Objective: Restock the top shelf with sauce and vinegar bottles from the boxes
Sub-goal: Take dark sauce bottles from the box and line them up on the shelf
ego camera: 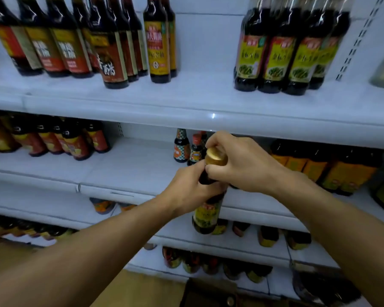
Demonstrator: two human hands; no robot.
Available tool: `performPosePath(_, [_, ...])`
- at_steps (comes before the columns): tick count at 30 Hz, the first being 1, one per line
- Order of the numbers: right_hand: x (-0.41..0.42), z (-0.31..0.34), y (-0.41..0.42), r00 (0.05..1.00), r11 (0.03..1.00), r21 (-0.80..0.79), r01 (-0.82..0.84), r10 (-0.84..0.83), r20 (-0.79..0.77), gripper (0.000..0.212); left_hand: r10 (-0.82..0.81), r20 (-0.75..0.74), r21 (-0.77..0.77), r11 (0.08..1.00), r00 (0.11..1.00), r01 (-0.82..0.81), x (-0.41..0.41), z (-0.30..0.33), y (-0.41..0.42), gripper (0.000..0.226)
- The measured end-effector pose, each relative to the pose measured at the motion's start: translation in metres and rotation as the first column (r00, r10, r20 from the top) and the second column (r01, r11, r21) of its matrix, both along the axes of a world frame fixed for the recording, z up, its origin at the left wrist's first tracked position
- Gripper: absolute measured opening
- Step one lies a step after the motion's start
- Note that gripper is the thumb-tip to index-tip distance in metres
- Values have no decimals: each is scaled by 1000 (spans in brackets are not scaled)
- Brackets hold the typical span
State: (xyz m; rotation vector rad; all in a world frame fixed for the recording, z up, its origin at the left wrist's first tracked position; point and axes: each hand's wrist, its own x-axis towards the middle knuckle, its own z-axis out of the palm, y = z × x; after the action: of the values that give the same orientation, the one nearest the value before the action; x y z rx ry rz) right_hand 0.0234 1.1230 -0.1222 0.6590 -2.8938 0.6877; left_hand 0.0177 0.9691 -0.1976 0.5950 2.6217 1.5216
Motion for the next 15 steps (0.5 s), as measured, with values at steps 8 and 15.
performPosePath(8, [10,66,-5,994,983,-174,49,-65,-86,55,-60,-126,98,993,990,73,1,73,-6,13])
performPosePath(15, [10,114,3,977,920,-392,21,-101,-185,63,-107,-168,195,971,980,140,-1,136,2,20])
